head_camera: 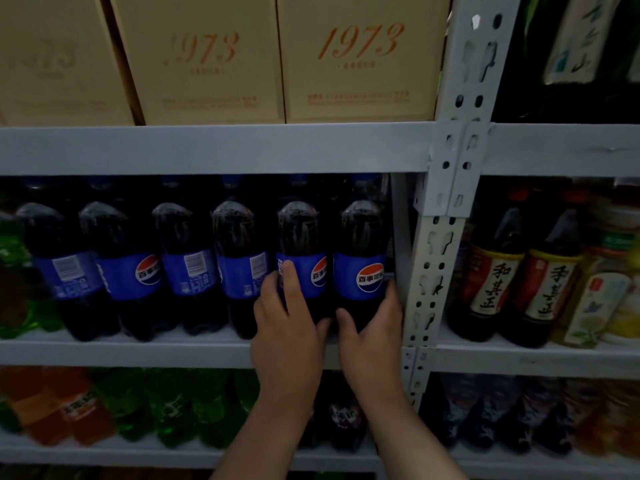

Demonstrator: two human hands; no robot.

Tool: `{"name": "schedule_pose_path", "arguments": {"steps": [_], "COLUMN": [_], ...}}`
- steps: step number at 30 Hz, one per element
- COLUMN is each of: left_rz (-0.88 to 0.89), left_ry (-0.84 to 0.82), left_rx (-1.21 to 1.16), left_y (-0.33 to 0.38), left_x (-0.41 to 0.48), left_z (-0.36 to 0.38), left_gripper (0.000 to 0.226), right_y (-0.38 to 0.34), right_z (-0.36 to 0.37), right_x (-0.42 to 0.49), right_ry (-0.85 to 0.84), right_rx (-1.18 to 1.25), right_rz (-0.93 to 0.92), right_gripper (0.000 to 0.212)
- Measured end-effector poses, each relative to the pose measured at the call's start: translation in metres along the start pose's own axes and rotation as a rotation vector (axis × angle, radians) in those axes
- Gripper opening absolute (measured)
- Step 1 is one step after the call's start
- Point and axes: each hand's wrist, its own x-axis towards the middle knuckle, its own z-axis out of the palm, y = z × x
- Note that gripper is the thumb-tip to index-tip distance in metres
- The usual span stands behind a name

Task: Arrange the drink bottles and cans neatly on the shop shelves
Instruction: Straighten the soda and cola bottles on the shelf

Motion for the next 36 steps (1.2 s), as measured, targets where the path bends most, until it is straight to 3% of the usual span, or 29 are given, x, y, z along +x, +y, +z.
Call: {"name": "schedule_pose_path", "arguments": {"steps": [8, 14, 18, 24, 27, 31, 36], "left_rz": [-0.001, -0.054, 0.063, -0.04, -0.045, -0.021, -0.013], "left_ry": [0.114, -0.022, -0.125, -0.136, -0.133, -0.14, -0.117], "left_rx": [-0.138, -0.299, -0.112, 0.122, 0.032, -0.054, -0.115], "left_y": [-0.009, -0.013, -0.015, -0.007, -0.011, -0.011, -0.008], "left_x": [-0.004, -0.001, 0.01, 0.021, 0.017, 0.016, 0.015], "left_z": [0.013, 0.006, -0.005, -0.011, -0.009, -0.009, -0.019], "left_gripper": [0.114, 0.116, 0.109, 0.12, 0.115, 0.113, 0.111], "right_y": [-0.01, -0.018, -0.013, -0.011, -0.01, -0.011, -0.01], "right_z": [0.004, 0.001, -0.006, -0.001, -0.002, 0.001, 0.005], "right_x": [-0.007, 0.002, 0.007, 0.001, -0.001, 0.006, 0.01], "right_ry": [0.099, 0.032, 0.039, 0.155, 0.156, 0.098, 0.154], "right_rx": [-0.03, 0.004, -0.057, -0.238, -0.268, -0.034, -0.102], "right_rz": [0.035, -0.008, -0.028, -0.071, -0.136, -0.083, -0.084], "right_gripper": [0.082, 0.08, 0.078, 0.082, 0.077, 0.069, 0.082]}}
